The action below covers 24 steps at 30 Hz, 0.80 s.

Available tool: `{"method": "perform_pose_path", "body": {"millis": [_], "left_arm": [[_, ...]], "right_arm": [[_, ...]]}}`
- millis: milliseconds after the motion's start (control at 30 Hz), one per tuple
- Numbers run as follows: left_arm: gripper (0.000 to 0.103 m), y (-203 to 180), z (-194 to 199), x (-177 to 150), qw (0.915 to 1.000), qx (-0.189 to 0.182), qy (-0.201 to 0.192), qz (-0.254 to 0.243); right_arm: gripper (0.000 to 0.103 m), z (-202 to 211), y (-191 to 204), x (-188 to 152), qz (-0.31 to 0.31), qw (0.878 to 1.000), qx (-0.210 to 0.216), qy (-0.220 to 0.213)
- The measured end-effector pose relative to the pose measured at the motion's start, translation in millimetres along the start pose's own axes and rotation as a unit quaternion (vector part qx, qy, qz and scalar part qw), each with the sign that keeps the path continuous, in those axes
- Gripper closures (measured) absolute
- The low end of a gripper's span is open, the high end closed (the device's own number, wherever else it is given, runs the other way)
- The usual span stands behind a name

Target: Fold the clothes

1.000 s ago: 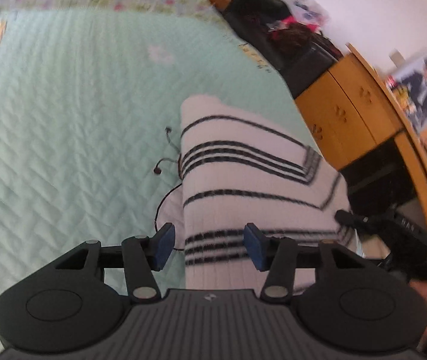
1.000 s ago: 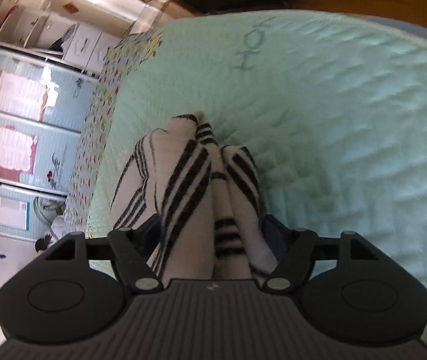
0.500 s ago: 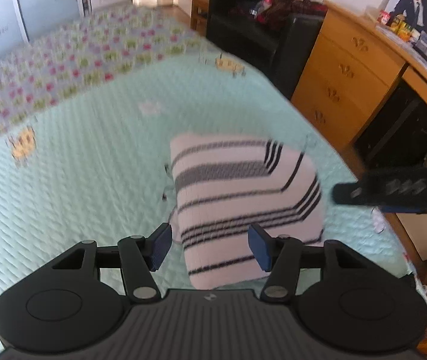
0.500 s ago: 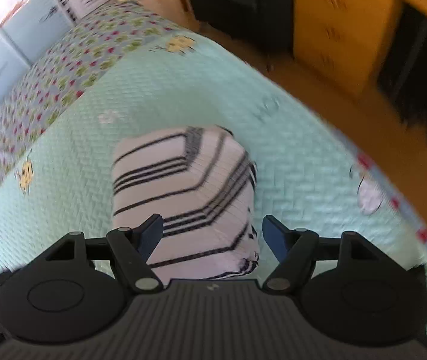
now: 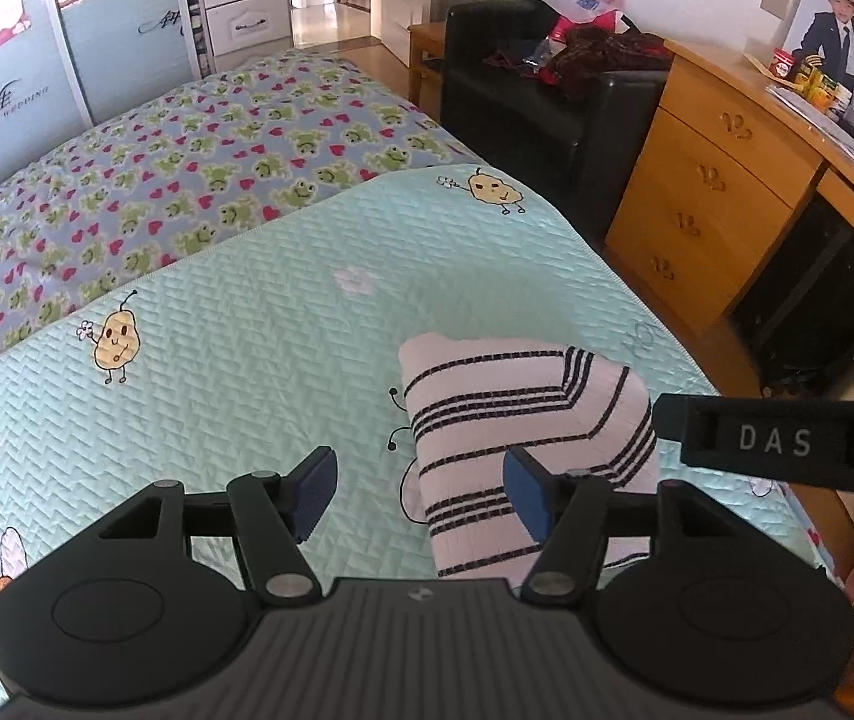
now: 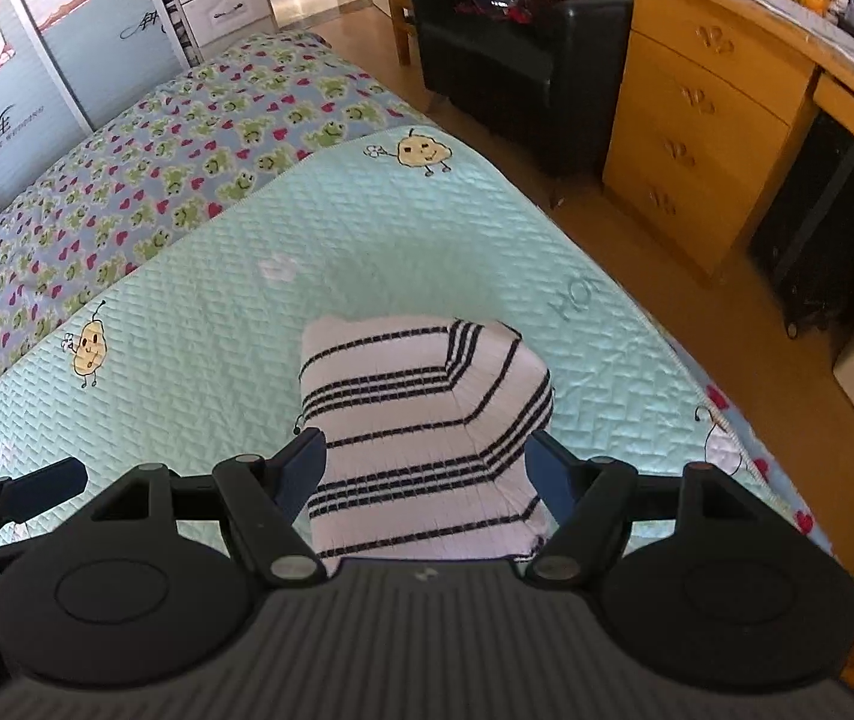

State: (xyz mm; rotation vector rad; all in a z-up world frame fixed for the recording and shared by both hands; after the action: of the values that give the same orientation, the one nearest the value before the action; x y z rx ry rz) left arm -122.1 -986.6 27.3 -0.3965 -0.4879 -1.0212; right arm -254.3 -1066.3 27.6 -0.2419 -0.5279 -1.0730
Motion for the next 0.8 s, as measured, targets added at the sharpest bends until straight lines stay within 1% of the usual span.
{"method": "perform_pose_path", "body": {"millis": [433,800], "left_arm": [[0.039,-10.3,-4.1,8.1,1.0000,-0.003,0.007,-0.002],[0.039,-16.9,-5.9,5.5,0.9999,-0.001,0.015,-0.004]], "right_arm": [[0.029,1.8,1.6,6.6,0.016,1.000,-0.014,-0.006],[0.029,3.5,-2.8,7.3,0.016,1.000,-0.008,-0.006]]}}
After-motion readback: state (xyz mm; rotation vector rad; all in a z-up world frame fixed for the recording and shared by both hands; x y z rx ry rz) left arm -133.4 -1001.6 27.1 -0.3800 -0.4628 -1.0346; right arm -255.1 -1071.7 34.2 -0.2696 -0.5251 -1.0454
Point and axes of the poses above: each gripper's, at about its wrist camera, not at the fingertips, and z roughly against the way its jaws point, y to its left, x to its top, the point moved 5 cm from there along -z, roughly the way its jaws point, and after that the axes turned 7 degrees about z, right-handed, at the moved point
